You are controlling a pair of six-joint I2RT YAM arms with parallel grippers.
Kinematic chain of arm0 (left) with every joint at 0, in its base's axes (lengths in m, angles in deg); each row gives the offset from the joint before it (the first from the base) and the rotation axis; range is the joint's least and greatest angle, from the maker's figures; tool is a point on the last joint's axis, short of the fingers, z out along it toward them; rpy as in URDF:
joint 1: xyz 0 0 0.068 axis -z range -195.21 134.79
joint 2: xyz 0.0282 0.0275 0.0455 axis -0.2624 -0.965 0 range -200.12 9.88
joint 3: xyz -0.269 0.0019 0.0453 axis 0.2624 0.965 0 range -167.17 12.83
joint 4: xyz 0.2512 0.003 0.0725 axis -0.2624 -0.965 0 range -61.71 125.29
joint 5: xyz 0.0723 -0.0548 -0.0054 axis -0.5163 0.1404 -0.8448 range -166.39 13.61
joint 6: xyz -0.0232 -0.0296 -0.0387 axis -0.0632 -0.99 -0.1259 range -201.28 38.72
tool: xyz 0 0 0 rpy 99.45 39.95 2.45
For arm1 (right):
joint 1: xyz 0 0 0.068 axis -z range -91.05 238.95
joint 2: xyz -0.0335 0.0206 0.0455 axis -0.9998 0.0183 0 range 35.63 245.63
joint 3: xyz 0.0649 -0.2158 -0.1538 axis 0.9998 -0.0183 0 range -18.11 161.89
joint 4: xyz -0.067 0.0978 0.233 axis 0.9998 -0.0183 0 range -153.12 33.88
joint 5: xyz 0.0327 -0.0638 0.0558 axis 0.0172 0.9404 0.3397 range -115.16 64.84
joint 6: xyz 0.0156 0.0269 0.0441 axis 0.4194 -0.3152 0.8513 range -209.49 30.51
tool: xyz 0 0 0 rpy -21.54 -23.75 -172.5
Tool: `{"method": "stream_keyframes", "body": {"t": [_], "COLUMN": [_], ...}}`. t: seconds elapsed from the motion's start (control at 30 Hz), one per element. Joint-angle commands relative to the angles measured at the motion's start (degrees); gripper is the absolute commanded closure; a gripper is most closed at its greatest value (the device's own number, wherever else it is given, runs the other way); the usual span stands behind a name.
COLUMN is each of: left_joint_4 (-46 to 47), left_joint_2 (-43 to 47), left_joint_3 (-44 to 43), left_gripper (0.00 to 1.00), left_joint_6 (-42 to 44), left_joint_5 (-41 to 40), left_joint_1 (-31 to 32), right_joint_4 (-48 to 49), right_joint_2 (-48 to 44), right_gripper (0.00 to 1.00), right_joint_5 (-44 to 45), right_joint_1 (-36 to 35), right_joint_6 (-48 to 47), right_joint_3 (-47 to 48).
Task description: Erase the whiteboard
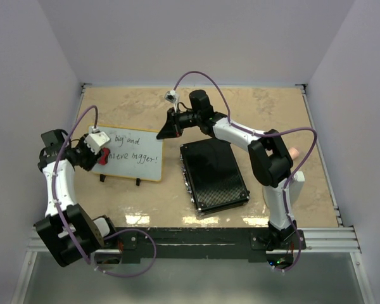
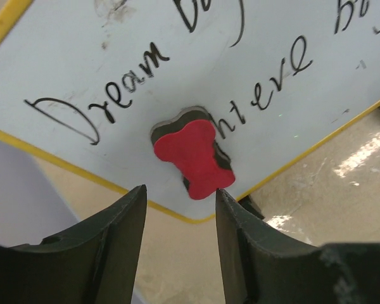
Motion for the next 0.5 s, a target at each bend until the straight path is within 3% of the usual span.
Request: {"method": "stream_keyframes", "body": {"t": [0.0,0.47], "left_joint_4": [0.6,11.3], "left_joint_2": [-0.5,-0.2], "left_joint_3": [-0.3,5.5], "left_gripper": [0.48,0.48], "left_joint_6": [-4.5,-13.2], "left_joint_5": [7.2,3.7], "left_joint_1": [-0.4,1.1], "right_joint_4": [0.0,0.2], "right_joint_2": [-0.2,0.1], "right_gripper": [1.00,1.00], "right_joint_5": [-0.7,-0.7], "right_joint_1": [-0.6,-0.6], "right_joint_6": [-1.3,-1.2], "right_joint_3": [1.7,1.5]}}
